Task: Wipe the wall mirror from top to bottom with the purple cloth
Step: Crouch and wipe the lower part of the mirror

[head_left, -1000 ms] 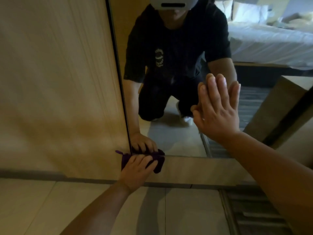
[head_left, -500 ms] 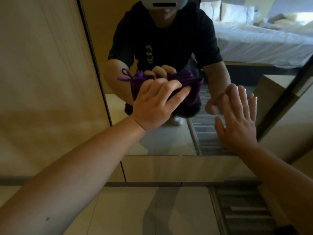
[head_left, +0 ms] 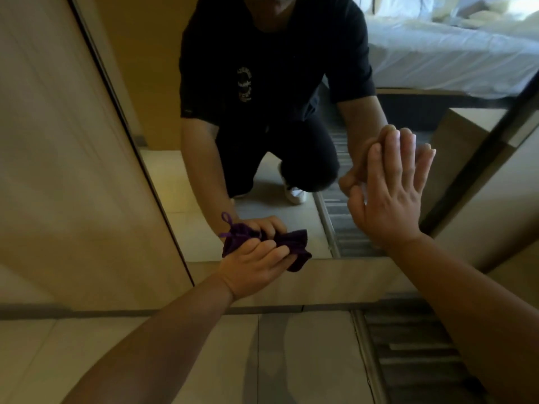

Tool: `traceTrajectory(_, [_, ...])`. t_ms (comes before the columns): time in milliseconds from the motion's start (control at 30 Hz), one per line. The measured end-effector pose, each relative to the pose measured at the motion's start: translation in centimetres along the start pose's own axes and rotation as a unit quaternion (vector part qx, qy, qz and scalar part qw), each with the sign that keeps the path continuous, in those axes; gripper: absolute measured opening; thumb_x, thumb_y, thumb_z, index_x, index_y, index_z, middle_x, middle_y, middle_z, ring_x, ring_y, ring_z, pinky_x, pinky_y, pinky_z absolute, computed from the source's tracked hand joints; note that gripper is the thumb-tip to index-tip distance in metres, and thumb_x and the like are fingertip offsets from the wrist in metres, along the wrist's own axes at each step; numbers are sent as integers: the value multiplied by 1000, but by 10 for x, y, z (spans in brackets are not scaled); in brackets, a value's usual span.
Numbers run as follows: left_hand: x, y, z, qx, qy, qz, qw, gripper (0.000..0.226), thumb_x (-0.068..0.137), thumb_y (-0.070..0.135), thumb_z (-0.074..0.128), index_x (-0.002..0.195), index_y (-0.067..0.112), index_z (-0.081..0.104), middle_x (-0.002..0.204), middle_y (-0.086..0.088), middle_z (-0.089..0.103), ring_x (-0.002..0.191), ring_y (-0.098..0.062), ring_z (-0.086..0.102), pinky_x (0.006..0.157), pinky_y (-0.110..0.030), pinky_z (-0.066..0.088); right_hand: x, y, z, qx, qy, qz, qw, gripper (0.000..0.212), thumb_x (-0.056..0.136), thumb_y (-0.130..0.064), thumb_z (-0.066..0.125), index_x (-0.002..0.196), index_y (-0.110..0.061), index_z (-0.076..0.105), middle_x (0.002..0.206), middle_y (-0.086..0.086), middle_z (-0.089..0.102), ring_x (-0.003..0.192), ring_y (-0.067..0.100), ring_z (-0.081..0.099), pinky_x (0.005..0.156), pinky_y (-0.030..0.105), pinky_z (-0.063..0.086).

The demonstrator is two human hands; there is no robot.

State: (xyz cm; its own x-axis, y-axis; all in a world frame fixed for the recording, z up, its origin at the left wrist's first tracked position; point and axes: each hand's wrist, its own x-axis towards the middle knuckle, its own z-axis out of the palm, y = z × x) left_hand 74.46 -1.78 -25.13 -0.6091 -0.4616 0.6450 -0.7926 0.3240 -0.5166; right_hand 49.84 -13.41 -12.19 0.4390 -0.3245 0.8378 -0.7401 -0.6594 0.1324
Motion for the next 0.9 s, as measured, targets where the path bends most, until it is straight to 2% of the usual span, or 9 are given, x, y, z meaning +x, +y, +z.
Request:
traceTrajectory(100, [-14,13,3,-27,-69,5,997,39,99,7,41,129,21,62,117,2,56,98,-21,55,84,-35,40,2,-2,-4,-2,-2,-4,1000,81,99,-32,46,156,-22,-10,164,-1,-17,150,22,-18,116,63,-1])
traceTrajectory(167, [-23,21,4,-50,-109,11,993,38,95,7,42,124,19,63,112,-1,59,89,-22,59,81,-35,38,1,-2,-8,-4,-16,1,1000,81,98,-30,48,157,-20,-7,164,6,-5,150,23,-16,117,62,0])
traceTrajectory(267, [-15,29,-2,-89,-131,-30,987,39,88,12,43,122,17,62,109,-4,59,86,-26,61,79,-37,37,2,-1,-16,-18,-45,3,999,73,98,-30,48,157,-14,7,163,13,7,151,26,-11,120,58,-2])
traceTrajectory(333, [5,28,-14,-112,-107,-68,986,40,89,10,45,126,15,60,113,-5,57,93,-28,61,82,-38,40,2,1,-24,-4,-62,-10,998,68,99,-31,46,156,-14,11,163,12,7,151,27,-6,121,56,0])
traceTrajectory(400, [41,19,-31,-121,-46,-97,987,38,92,7,56,129,14,61,117,-6,55,102,-29,59,85,-41,43,0,5,-34,36,-67,-11,997,67,98,-30,44,155,-16,11,163,10,6,152,26,-3,122,54,1])
traceTrajectory(533, [140,-21,-68,-85,141,-143,976,38,90,8,74,126,17,66,118,-4,56,100,-28,58,81,-43,45,-20,34,-51,29,-72,74,994,69,99,-33,39,155,-14,5,163,9,-3,152,26,-6,121,57,2])
traceTrajectory(600, [182,-45,-75,-36,187,-147,971,36,90,8,74,124,20,68,117,-4,61,99,-28,60,83,-43,46,-30,52,-52,9,-97,102,990,67,100,-35,34,155,-13,4,163,9,-6,152,30,-6,120,60,3])
traceTrajectory(733, [201,-40,-54,44,168,-74,982,28,95,15,69,123,20,71,113,-4,70,97,-26,62,82,-42,45,-39,65,-39,-2,-83,72,994,66,102,-29,37,156,-14,2,163,10,-6,151,35,-3,118,65,9])
traceTrajectory(900, [139,13,1,34,97,-4,995,30,98,20,61,127,23,69,114,2,69,97,-20,62,84,-37,42,-41,68,-26,4,-54,80,995,70,101,-21,43,156,-13,1,162,17,3,150,31,-8,118,66,9])
